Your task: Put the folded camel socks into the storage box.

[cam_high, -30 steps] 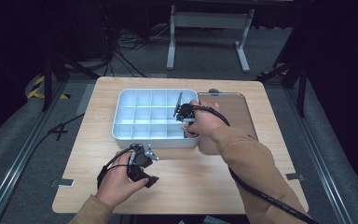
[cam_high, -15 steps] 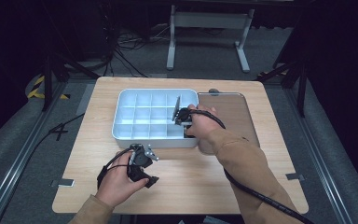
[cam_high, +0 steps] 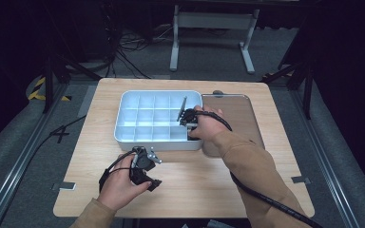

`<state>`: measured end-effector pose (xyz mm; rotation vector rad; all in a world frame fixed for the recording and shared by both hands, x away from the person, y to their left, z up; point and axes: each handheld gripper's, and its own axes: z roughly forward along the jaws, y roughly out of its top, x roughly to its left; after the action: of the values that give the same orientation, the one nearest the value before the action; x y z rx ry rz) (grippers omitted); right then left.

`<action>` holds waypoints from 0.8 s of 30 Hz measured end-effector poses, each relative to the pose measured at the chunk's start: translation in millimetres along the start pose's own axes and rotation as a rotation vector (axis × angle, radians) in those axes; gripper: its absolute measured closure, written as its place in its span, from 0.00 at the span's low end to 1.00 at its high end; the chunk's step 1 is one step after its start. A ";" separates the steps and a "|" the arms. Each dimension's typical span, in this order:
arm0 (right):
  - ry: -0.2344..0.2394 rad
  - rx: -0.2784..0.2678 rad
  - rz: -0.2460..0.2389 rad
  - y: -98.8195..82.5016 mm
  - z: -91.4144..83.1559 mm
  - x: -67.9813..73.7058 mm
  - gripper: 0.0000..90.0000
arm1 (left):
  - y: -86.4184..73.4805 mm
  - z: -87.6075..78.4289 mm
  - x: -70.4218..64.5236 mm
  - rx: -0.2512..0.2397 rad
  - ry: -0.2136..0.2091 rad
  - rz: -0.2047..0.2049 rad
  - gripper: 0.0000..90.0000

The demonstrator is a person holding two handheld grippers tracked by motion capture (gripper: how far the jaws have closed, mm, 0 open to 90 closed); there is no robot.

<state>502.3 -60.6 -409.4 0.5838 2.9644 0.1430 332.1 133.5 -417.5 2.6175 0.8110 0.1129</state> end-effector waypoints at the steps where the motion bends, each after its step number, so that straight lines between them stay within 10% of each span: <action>1: -0.005 -0.010 -0.008 -0.1 -3.0 0.0 0.66 | -0.2 -0.1 -0.1 -0.001 0.000 0.001 0.37; 24: -0.012 -0.313 0.002 -34.2 -84.6 3.2 0.61 | -15.0 -6.8 -1.0 -0.016 0.020 -0.039 0.38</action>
<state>475.5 -96.8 -329.9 0.5422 2.8438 0.5870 322.1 146.5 -417.1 2.5880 0.8639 0.1344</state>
